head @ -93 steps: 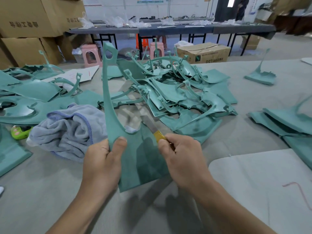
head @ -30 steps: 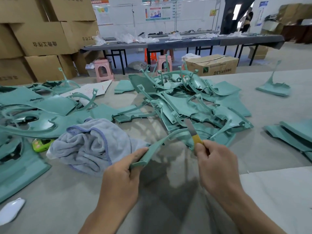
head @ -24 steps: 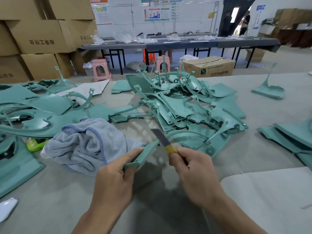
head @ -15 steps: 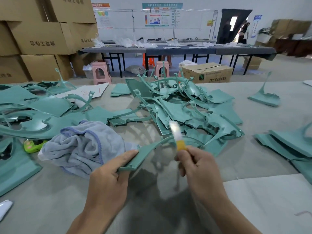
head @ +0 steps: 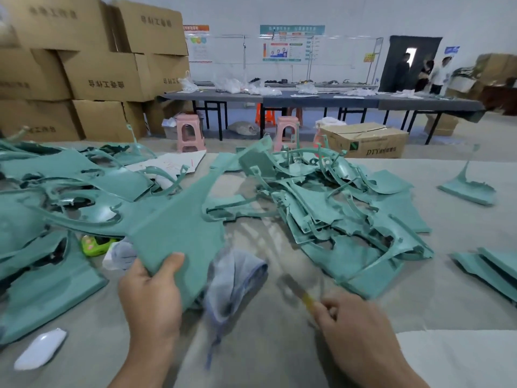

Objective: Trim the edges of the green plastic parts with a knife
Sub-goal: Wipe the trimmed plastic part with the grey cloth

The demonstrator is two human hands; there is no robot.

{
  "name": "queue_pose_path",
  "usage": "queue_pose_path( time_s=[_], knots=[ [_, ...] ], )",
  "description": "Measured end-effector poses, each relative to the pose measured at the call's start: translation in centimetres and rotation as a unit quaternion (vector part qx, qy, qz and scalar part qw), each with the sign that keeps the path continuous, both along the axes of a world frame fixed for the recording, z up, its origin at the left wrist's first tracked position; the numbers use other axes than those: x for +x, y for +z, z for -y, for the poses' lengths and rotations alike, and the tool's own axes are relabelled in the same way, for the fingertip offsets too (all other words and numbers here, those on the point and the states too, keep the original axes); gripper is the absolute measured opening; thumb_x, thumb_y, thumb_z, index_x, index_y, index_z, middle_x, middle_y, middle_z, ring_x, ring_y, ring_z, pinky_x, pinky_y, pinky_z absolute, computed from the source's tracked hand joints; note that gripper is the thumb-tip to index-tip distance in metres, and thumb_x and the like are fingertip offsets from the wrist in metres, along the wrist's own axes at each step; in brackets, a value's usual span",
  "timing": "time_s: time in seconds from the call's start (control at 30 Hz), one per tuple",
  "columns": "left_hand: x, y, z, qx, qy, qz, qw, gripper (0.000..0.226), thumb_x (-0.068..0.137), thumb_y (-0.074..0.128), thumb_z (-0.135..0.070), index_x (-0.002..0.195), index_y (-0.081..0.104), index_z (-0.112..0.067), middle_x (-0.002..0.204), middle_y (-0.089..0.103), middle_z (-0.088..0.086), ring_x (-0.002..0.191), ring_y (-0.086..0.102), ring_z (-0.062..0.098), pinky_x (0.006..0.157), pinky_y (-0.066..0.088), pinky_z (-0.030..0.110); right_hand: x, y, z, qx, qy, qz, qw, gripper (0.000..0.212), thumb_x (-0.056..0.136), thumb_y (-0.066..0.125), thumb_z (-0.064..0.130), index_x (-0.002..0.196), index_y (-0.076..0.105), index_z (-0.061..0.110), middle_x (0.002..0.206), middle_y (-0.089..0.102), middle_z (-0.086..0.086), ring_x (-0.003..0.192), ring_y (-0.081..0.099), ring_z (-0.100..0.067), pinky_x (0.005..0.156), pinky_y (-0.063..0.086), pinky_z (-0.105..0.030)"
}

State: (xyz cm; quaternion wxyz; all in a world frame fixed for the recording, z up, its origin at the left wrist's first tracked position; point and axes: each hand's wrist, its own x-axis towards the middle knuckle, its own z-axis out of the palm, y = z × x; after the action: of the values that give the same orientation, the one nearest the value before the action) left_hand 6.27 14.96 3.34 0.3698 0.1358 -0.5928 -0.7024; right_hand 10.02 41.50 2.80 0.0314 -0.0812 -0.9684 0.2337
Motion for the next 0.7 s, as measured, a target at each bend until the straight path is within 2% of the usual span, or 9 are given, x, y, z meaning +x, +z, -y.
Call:
queue_pose_path(
  time_s=[0.03, 0.1, 0.17, 0.2, 0.3, 0.4, 0.47, 0.57, 0.7],
  knots=[
    [-0.3, 0.1, 0.7, 0.02, 0.008, -0.001, 1.0, 0.028, 0.067, 0.073, -0.025, 0.086, 0.076, -0.046, 0.084, 0.076, -0.02, 0.078, 0.071, 0.014, 0.08, 0.056, 0.038, 0.3, 0.5, 0.2, 0.114, -0.025, -0.002, 0.993, 0.033, 0.09, 0.056, 0.061, 0.079, 0.062, 0.031, 0.071, 0.065, 0.008, 0.071, 0.06, -0.016, 0.065, 0.041, -0.034],
    [-0.7, 0.3, 1.8, 0.037, 0.021, 0.01, 0.999, 0.027, 0.066, 0.074, -0.025, 0.084, 0.078, -0.044, 0.083, 0.077, -0.018, 0.073, 0.071, 0.007, 0.079, 0.057, 0.036, 1.0, 1.4, 0.9, 0.195, -0.035, -0.136, 0.971, 0.017, 0.082, 0.068, 0.048, 0.079, 0.069, 0.032, 0.074, 0.071, 0.006, 0.074, 0.066, -0.026, 0.069, 0.04, -0.037],
    [-0.8, 0.4, 2.6, 0.04, 0.019, 0.014, 0.999, 0.029, 0.066, 0.074, -0.025, 0.086, 0.077, -0.046, 0.083, 0.076, -0.02, 0.07, 0.07, -0.001, 0.072, 0.056, 0.03, 1.3, 2.0, 2.4, 0.127, 0.001, -0.308, 0.943, 0.024, 0.074, 0.062, 0.04, 0.078, 0.075, 0.021, 0.074, 0.072, 0.002, 0.072, 0.066, -0.03, 0.072, 0.04, -0.04],
    [-0.9, 0.4, 2.8, 0.036, 0.017, 0.021, 0.999, 0.029, 0.067, 0.074, -0.025, 0.086, 0.076, -0.047, 0.083, 0.076, -0.021, 0.07, 0.07, -0.002, 0.068, 0.055, 0.026, 0.9, 2.4, 3.6, 0.087, 0.045, -0.322, 0.941, 0.03, 0.073, 0.057, 0.042, 0.081, 0.076, 0.02, 0.079, 0.073, 0.004, 0.077, 0.067, -0.029, 0.075, 0.04, -0.038],
    [-0.9, 0.5, 2.8, 0.014, 0.023, 0.039, 0.999, 0.033, 0.068, 0.072, -0.024, 0.085, 0.073, -0.053, 0.082, 0.074, -0.026, 0.07, 0.069, -0.007, 0.061, 0.052, 0.016, -1.7, 2.9, 8.8, 0.03, 0.164, -0.227, 0.959, 0.05, 0.08, 0.059, 0.051, 0.122, 0.07, 0.027, 0.128, 0.067, 0.01, 0.122, 0.056, -0.02, 0.102, 0.038, -0.027],
    [-0.9, 0.4, 3.3, 0.041, 0.036, 0.034, 0.998, 0.029, 0.065, 0.072, -0.031, 0.087, 0.074, -0.05, 0.085, 0.076, -0.021, 0.076, 0.072, 0.003, 0.068, 0.055, 0.029, -6.3, 2.5, 14.2, -0.02, 0.253, -0.077, 0.964, 0.09, 0.084, 0.066, 0.055, 0.159, 0.02, 0.037, 0.167, 0.019, 0.009, 0.153, 0.011, -0.012, 0.121, 0.008, -0.026],
    [-1.0, 0.1, 3.5, 0.088, 0.03, 0.021, 0.995, 0.032, 0.064, 0.073, -0.027, 0.089, 0.076, -0.046, 0.088, 0.078, -0.015, 0.078, 0.073, 0.009, 0.066, 0.056, 0.029, -9.0, 1.9, 16.8, -0.041, 0.265, -0.031, 0.963, 0.097, 0.081, 0.073, 0.047, 0.16, 0.018, 0.033, 0.165, 0.023, 0.002, 0.149, 0.022, -0.017, 0.121, 0.024, -0.033],
    [-1.0, 0.2, 3.2, 0.168, -0.005, 0.022, 0.985, 0.031, 0.067, 0.071, -0.015, 0.086, 0.08, -0.038, 0.084, 0.079, -0.006, 0.072, 0.075, 0.013, 0.056, 0.056, 0.026, -10.2, 1.3, 18.5, -0.029, 0.244, -0.043, 0.968, 0.049, 0.085, 0.063, 0.021, 0.133, 0.055, 0.026, 0.133, 0.063, -0.005, 0.121, 0.058, -0.031, 0.092, 0.048, -0.035],
    [-0.9, -0.1, 2.7, 0.18, -0.02, 0.069, 0.981, 0.019, 0.083, 0.072, -0.001, 0.095, 0.078, -0.014, 0.09, 0.079, 0.001, 0.078, 0.076, 0.018, 0.058, 0.056, 0.024, -10.1, 3.1, 14.3, -0.243, 0.033, -0.133, 0.96, 0.036, 0.081, 0.059, -0.002, 0.096, 0.07, 0.029, 0.083, 0.072, 0.009, 0.089, 0.069, -0.026, 0.071, 0.05, -0.033]
  ],
)
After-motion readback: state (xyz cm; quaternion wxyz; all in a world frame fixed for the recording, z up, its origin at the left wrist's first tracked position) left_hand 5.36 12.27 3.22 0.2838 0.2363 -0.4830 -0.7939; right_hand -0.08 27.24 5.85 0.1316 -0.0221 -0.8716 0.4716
